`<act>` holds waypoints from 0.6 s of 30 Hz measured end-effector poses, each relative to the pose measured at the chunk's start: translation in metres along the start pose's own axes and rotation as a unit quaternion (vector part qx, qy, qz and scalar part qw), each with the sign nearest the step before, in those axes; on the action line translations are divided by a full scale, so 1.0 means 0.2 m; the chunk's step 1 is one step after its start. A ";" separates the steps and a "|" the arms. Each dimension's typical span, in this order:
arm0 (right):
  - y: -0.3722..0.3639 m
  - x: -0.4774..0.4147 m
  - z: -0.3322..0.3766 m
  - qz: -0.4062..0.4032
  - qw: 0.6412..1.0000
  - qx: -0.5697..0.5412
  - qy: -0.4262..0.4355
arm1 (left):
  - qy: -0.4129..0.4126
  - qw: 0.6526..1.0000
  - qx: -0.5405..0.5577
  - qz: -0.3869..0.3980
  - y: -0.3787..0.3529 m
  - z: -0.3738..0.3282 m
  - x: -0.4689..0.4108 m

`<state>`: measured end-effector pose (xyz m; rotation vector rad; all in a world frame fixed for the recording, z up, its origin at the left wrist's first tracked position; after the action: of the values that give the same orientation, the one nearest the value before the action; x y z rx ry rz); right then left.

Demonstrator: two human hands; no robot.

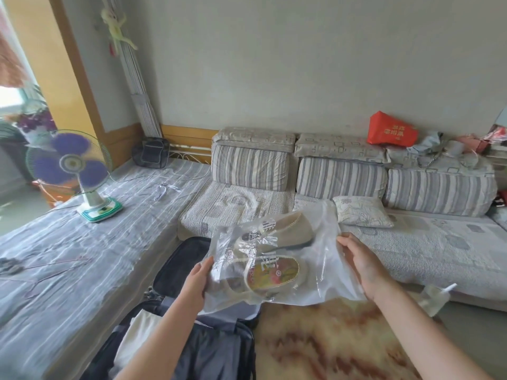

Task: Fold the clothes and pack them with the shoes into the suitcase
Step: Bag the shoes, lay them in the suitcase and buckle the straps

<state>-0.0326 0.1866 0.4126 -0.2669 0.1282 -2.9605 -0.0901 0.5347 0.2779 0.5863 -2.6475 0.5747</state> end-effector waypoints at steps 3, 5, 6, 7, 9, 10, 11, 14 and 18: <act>-0.01 -0.03 0.00 -0.003 0.998 0.053 0.018 | 0.000 1.000 0.019 0.005 0.02 -0.03 0.03; -0.03 -0.04 -0.01 -0.010 0.995 0.090 0.029 | -0.002 0.999 0.030 0.016 0.04 -0.03 0.05; -0.04 -0.04 -0.03 -0.011 0.994 0.100 0.033 | -0.003 0.999 0.038 0.014 0.07 -0.03 0.06; -0.06 -0.05 -0.06 -0.006 0.994 0.105 0.031 | -0.006 0.999 0.043 0.011 0.09 -0.04 0.06; -0.10 -0.06 -0.15 -0.002 0.994 0.110 0.023 | -0.008 0.999 0.038 0.000 0.17 -0.03 0.08; -0.12 -0.06 -0.19 -0.002 0.994 0.110 0.021 | -0.007 0.999 0.036 -0.004 0.20 -0.03 0.09; -0.14 -0.07 -0.25 -0.001 0.995 0.103 0.012 | -0.007 0.999 0.036 -0.009 0.24 -0.03 0.11; -0.24 -0.06 -0.45 -0.001 0.996 0.089 -0.030 | -0.002 0.999 0.032 -0.028 0.40 -0.01 0.13; -0.43 -0.06 -0.72 -0.010 0.995 0.082 -0.063 | 0.011 0.998 0.026 -0.058 0.66 0.07 0.12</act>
<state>-0.0615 0.2832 0.2779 -0.4326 -0.1332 -2.9413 -0.1760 0.6307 0.2358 0.7388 -2.5653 0.6120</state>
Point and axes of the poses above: each hand's wrist, its own x-axis away from the middle knuckle, its own y-axis out of the back of the hand, z = x × y, the point moved 10 cm from there along -x, towards the middle knuckle, and after that the axes turned 5 degrees about z, right-handed, at the moved point
